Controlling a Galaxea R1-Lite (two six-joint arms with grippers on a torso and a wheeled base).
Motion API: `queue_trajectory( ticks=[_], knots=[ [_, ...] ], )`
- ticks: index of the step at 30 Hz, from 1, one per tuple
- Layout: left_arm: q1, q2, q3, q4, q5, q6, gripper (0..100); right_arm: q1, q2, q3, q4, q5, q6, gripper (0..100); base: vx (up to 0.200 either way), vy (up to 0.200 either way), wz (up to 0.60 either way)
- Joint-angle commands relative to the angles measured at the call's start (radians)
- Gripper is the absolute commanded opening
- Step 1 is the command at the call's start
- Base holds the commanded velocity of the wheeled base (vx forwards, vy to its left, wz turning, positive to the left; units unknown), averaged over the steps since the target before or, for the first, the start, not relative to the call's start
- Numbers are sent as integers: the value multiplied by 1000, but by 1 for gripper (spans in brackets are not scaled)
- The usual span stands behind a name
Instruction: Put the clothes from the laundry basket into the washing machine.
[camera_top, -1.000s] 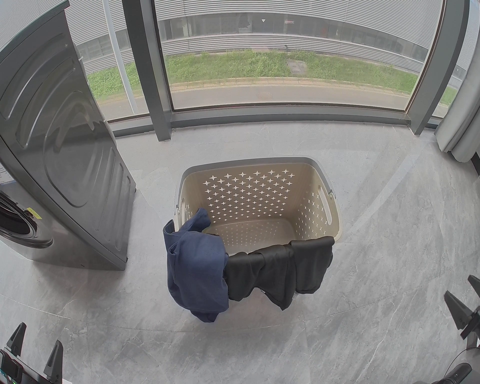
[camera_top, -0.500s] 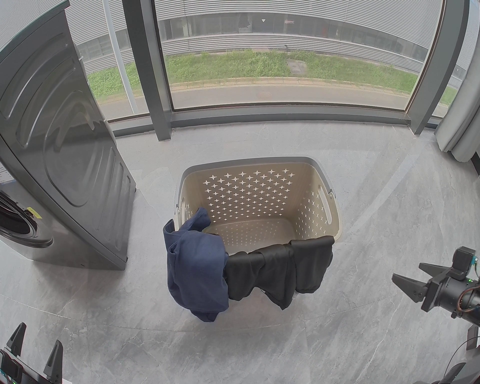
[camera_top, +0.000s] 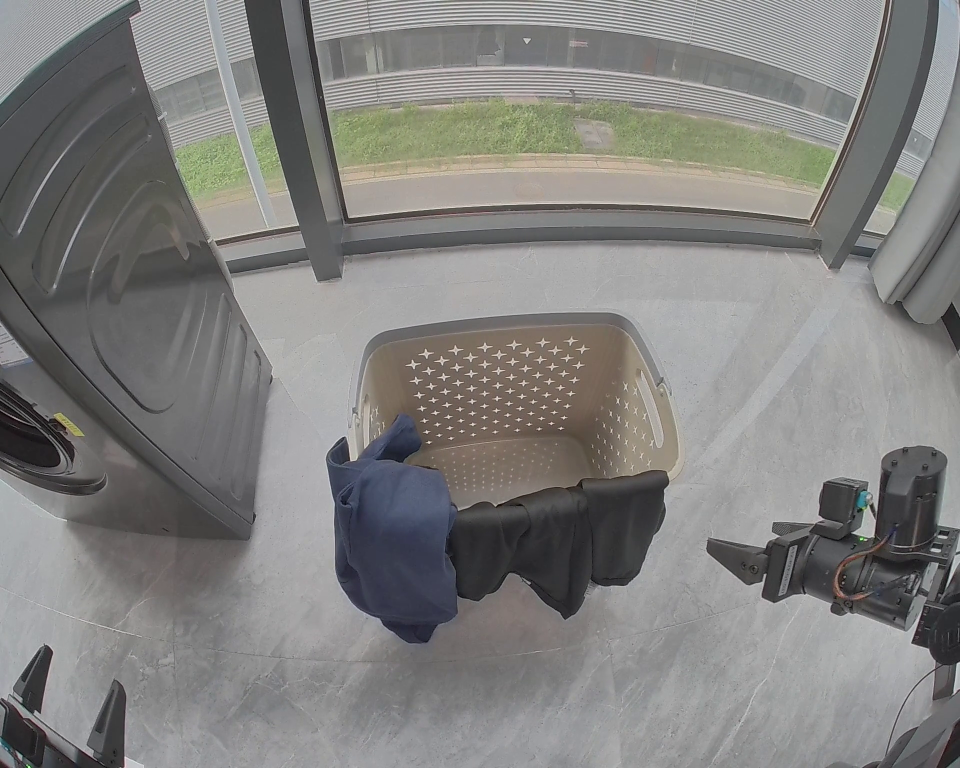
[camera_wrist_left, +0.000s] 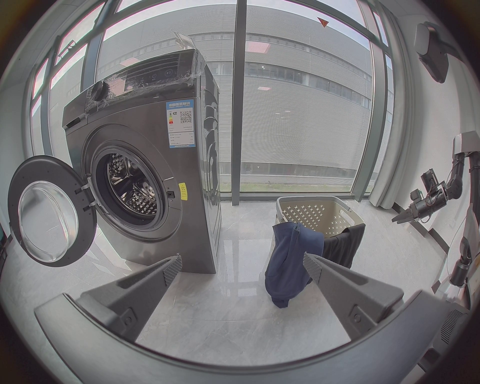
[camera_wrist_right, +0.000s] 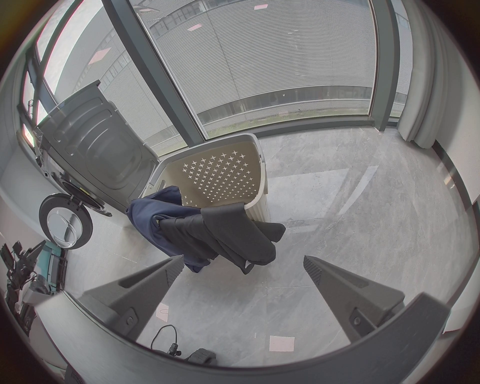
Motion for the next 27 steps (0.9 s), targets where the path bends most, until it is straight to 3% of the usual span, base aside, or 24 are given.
queue_trajectory(
  ticks=[1,12,27],
  knots=[
    [0,-12,18,0,0,0,100,12,105,-46,-2,-1,3,100,0,0,0],
    [0,-12,18,0,0,-2,100,26,226,-120,-5,2,27,100,0,0,0],
    [0,-12,18,-1,0,4,100,52,485,-175,-250,2,26,100,0,0,0]
  ],
)
